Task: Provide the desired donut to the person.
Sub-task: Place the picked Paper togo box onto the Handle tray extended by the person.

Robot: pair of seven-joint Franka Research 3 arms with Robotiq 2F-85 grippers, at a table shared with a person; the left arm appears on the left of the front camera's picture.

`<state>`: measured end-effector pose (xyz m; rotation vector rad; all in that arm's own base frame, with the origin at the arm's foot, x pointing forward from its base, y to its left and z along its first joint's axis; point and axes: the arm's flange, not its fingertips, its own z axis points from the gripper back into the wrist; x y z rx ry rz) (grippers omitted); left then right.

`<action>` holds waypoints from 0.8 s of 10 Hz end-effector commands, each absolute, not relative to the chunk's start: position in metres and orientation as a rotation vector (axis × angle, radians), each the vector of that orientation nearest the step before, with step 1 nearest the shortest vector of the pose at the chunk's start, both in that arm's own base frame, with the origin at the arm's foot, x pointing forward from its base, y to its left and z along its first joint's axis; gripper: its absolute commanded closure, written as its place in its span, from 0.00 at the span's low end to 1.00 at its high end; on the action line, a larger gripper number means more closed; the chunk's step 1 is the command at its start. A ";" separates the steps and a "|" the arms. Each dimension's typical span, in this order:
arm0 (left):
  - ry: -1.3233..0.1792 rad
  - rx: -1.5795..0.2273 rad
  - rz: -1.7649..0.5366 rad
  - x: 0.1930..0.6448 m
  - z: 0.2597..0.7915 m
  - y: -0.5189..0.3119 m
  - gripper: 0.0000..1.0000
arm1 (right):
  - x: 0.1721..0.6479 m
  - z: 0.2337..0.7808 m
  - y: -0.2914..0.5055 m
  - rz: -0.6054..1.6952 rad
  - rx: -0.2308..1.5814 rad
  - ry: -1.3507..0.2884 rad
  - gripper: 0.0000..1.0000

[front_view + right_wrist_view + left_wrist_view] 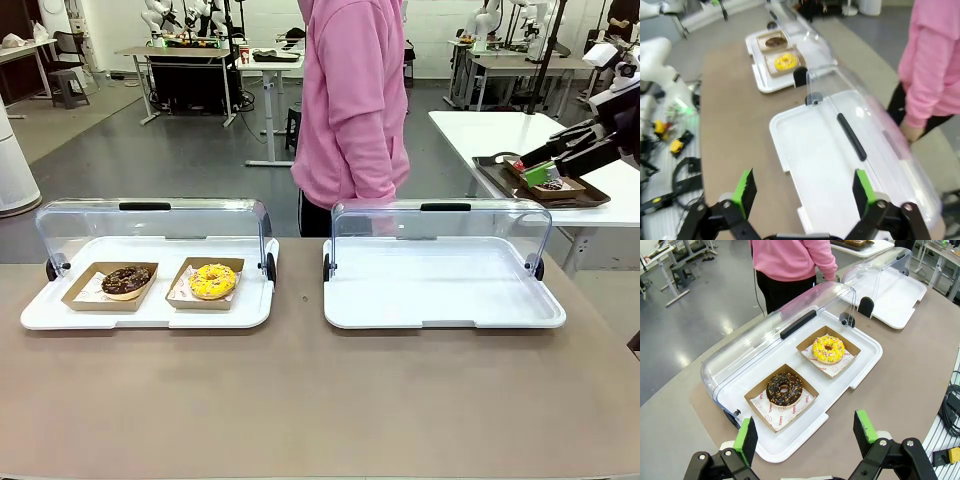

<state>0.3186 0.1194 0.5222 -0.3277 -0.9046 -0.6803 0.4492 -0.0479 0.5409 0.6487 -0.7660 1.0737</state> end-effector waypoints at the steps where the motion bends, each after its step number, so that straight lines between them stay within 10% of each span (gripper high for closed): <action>1: -0.910 -0.333 -0.685 0.319 0.521 0.121 0.00 | 0.447 0.534 -0.048 1.068 0.653 -0.839 0.00; 8: -0.910 -0.333 -0.685 0.319 0.521 0.121 0.00 | 0.448 0.537 -0.060 0.863 0.528 -0.879 0.00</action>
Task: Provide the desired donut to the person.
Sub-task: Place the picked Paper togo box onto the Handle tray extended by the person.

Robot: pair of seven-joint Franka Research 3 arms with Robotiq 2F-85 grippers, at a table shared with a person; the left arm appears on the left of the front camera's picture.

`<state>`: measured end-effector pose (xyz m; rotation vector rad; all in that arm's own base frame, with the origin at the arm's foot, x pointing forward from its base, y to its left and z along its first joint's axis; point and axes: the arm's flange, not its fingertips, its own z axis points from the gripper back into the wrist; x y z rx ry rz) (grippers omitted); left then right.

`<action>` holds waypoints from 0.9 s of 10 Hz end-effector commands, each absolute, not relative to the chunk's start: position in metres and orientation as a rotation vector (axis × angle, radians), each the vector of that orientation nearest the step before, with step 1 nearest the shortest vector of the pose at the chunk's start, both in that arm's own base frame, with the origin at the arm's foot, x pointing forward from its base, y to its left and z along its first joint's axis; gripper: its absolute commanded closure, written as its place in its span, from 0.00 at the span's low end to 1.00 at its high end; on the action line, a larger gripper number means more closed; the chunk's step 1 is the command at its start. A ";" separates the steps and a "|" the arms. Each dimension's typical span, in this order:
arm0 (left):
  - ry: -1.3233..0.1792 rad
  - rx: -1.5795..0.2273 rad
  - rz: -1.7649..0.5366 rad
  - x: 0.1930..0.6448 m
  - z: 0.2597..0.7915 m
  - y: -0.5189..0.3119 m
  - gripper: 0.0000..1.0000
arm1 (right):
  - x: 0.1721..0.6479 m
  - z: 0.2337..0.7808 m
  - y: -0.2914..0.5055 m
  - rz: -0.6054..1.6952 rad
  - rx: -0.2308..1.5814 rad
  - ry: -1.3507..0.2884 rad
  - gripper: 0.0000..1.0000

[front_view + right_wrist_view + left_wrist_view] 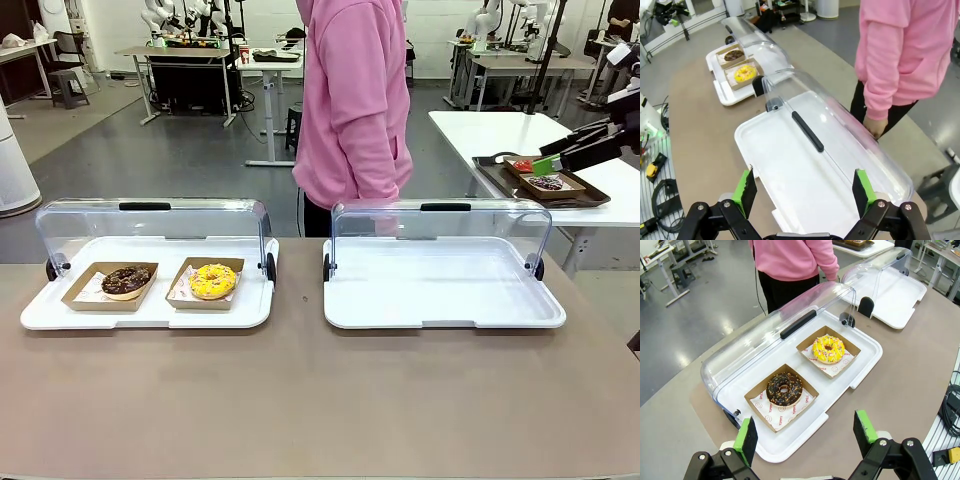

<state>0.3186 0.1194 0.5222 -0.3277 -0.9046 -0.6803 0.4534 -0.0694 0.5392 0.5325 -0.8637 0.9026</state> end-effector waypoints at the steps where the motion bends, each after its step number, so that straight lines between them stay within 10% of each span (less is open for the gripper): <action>1: -0.910 -0.333 -0.685 0.319 0.521 0.121 0.00 | 0.449 0.537 -0.056 0.863 0.544 -0.865 0.00; 9: -0.910 -0.333 -0.685 0.319 0.521 0.121 0.00 | 0.453 0.539 -0.069 0.903 0.533 -0.864 0.00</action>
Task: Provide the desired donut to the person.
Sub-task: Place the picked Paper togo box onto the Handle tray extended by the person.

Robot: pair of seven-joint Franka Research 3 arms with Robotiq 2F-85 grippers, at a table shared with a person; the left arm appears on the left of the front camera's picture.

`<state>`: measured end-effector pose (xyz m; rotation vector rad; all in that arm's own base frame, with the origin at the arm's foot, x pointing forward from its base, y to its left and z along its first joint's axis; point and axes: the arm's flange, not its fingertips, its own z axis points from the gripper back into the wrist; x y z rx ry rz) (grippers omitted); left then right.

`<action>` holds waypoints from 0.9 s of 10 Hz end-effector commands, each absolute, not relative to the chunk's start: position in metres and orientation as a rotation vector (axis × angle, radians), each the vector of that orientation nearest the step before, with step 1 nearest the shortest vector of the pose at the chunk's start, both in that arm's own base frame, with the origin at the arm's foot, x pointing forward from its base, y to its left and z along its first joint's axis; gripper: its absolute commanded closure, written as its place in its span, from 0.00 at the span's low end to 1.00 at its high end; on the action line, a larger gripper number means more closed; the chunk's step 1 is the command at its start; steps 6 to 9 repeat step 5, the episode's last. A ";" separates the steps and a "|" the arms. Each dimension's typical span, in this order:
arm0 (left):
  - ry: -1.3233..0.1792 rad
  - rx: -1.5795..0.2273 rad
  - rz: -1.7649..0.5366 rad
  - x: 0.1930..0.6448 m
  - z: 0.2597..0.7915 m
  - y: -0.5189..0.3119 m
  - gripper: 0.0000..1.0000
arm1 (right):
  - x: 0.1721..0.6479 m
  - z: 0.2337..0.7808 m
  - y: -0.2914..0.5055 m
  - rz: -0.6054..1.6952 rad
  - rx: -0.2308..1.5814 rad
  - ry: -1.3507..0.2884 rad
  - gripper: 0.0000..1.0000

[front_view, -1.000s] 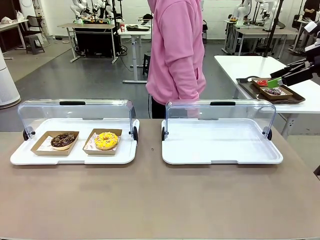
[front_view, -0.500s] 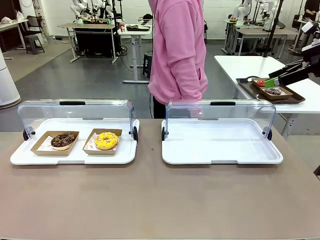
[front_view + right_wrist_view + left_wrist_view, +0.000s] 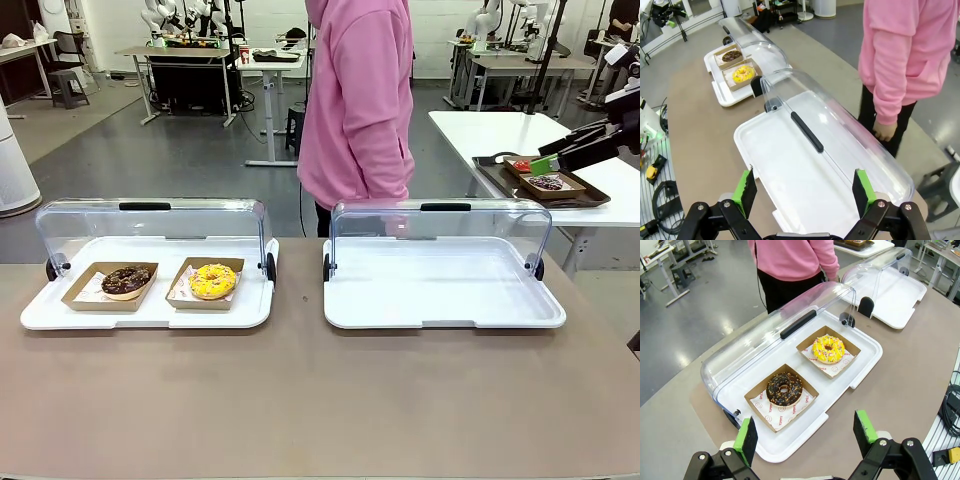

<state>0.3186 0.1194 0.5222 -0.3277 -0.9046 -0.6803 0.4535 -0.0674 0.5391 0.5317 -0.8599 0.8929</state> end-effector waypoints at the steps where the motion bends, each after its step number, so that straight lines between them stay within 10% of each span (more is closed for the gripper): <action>1: -0.910 -0.333 -0.685 0.319 0.521 0.121 0.00 | 0.453 0.539 -0.069 0.903 0.533 -0.864 0.00; 9: -0.910 -0.333 -0.685 0.319 0.521 0.121 0.00 | 0.453 0.539 -0.069 0.903 0.533 -0.864 0.00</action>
